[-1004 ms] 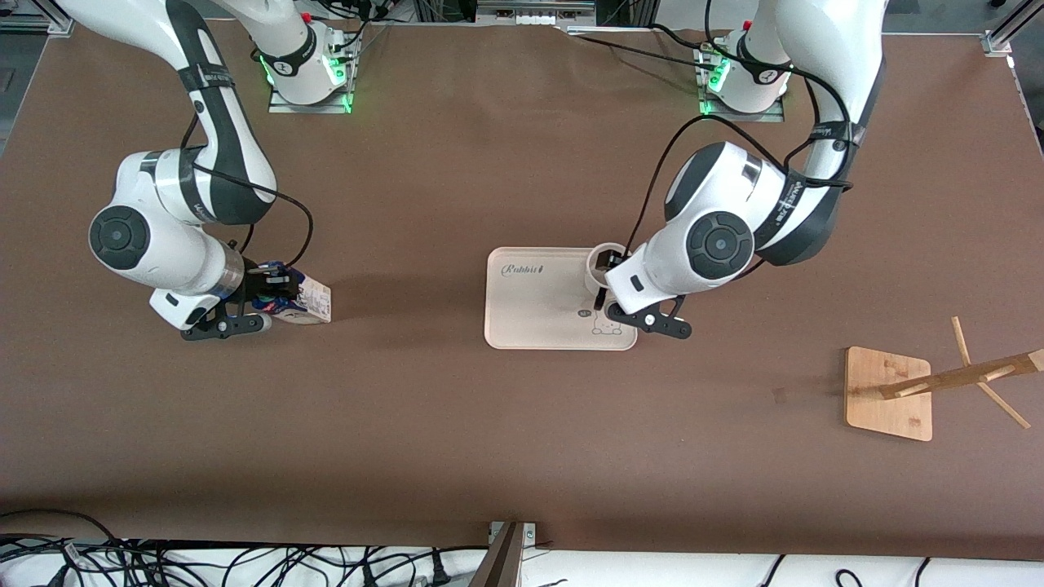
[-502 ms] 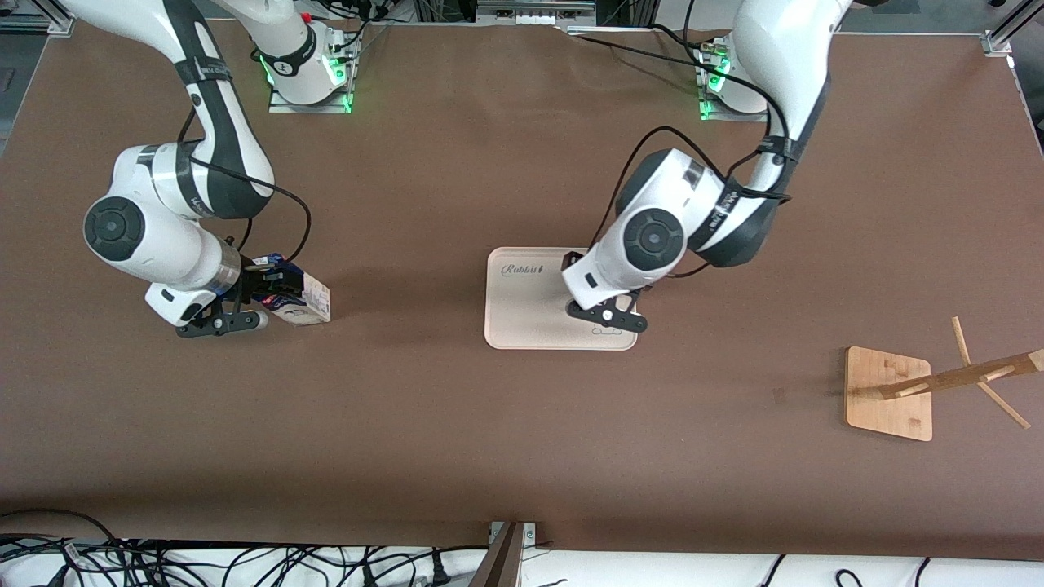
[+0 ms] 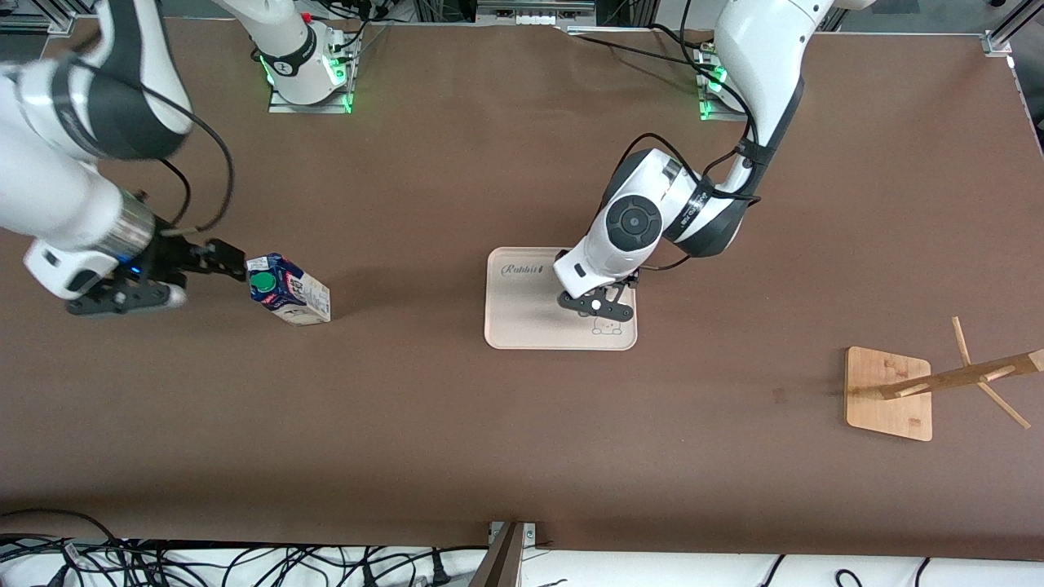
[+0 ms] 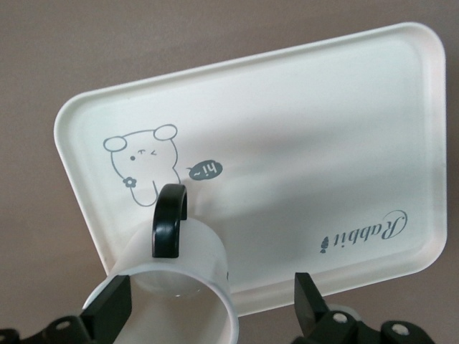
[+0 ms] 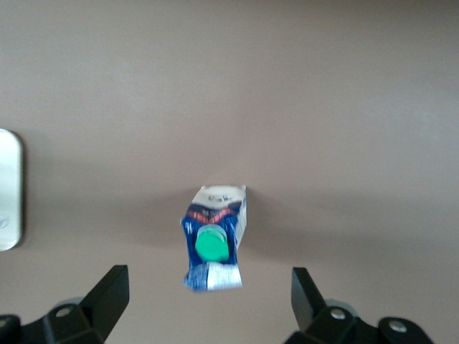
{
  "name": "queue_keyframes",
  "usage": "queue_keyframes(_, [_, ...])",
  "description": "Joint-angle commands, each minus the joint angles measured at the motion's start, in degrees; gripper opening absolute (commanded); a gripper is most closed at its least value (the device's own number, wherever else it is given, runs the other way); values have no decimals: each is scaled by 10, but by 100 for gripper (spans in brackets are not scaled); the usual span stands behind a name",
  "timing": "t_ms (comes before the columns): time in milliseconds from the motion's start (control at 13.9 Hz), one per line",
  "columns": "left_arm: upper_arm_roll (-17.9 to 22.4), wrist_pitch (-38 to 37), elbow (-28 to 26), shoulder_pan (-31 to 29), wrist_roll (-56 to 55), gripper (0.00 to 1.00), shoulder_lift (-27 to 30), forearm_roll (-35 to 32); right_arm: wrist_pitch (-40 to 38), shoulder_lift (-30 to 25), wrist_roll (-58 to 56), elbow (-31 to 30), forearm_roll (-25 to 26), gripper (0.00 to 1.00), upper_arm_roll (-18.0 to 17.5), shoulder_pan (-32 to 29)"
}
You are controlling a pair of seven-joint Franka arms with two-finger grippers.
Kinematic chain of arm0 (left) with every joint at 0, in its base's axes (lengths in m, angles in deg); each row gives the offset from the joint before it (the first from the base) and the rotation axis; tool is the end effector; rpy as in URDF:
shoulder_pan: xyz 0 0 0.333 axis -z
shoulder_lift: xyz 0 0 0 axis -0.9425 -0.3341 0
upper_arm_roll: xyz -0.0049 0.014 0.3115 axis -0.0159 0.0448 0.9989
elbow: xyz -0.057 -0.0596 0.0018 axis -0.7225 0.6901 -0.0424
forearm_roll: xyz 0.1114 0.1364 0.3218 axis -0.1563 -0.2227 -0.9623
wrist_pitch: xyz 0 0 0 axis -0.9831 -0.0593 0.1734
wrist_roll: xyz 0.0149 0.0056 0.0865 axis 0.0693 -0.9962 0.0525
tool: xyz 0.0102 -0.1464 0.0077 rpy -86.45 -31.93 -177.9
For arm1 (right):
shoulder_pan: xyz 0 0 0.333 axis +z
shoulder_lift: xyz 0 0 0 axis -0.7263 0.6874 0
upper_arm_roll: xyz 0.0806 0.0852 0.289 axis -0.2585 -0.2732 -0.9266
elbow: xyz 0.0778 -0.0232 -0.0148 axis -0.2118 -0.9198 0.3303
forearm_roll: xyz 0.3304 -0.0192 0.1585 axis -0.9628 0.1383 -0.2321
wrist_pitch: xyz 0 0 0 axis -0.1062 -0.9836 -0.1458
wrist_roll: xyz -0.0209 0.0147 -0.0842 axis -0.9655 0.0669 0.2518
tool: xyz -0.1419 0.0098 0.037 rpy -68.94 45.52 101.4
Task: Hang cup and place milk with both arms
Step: 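Set the milk carton down beside the tray and open the right gripper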
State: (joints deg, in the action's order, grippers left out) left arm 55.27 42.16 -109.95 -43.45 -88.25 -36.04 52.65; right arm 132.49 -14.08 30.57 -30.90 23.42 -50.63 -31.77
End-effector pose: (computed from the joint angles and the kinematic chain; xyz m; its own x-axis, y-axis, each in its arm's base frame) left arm 0.5279 -0.3673 0.2365 0.9695 -0.1997 -0.1424 -0.1886 -0.9781 0.0878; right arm 0.5785 0.0562 0.4813 0.9941 0.1074 0.0140 0.1080 -0.9924 -0.0588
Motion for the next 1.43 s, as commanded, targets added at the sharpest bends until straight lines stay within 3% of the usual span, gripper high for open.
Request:
queue_keyframes(0, [3,10,-44,2,-7,100,40,-15,-57,-80,-3,-15,14,100,-2,-2])
queue_keyframes(287, [-2,10,-56,7,-31,100,46,-15,-85,-100,-6,-6,28,100,5,-3])
queue_keyframes(646, [-3,50,-97,28,-64,100,50,-15,-99,-86,-12,13,34,100,6,-3])
queue_keyframes(1363, [-11,57,-107,32,-87,100,41,-18,-95,-56,-12,44,30,100,18,-6])
